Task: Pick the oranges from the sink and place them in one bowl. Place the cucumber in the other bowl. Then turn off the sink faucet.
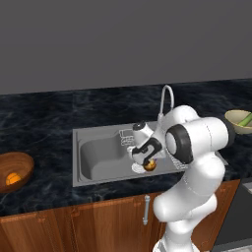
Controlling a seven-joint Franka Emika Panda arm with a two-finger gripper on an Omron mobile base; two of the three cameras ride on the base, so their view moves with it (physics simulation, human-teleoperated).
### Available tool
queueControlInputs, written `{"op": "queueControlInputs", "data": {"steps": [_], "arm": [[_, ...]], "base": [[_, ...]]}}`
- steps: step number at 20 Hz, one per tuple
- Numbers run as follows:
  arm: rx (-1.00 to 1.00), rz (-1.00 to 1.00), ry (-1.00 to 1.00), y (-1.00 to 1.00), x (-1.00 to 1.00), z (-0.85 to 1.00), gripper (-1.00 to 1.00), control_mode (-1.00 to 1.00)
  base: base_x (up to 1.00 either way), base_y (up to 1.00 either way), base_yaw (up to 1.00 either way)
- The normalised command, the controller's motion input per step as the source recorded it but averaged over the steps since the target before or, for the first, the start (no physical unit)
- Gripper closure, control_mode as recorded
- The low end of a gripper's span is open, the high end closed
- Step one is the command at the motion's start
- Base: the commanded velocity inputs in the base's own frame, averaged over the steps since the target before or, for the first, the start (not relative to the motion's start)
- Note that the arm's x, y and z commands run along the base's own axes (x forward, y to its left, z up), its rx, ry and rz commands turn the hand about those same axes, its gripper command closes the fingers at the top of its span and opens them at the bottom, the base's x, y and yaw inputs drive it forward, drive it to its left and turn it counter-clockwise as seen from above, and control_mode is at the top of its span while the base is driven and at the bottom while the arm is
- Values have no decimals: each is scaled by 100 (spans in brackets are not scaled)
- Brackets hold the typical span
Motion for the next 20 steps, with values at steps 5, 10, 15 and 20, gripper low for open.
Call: {"op": "queueControlInputs", "data": {"steps": [5, 10, 15, 20], "arm": [[0, 0, 0, 0, -11, 67, 100, -100], [0, 0, 0, 19, -7, 70, 100, -100], [0, 0, 0, 34, -3, 63, 100, -100], [0, 0, 0, 48, 0, 50, 100, -100]], "base": [[0, 0, 0], [0, 0, 0], [0, 0, 0], [0, 0, 0]]}}
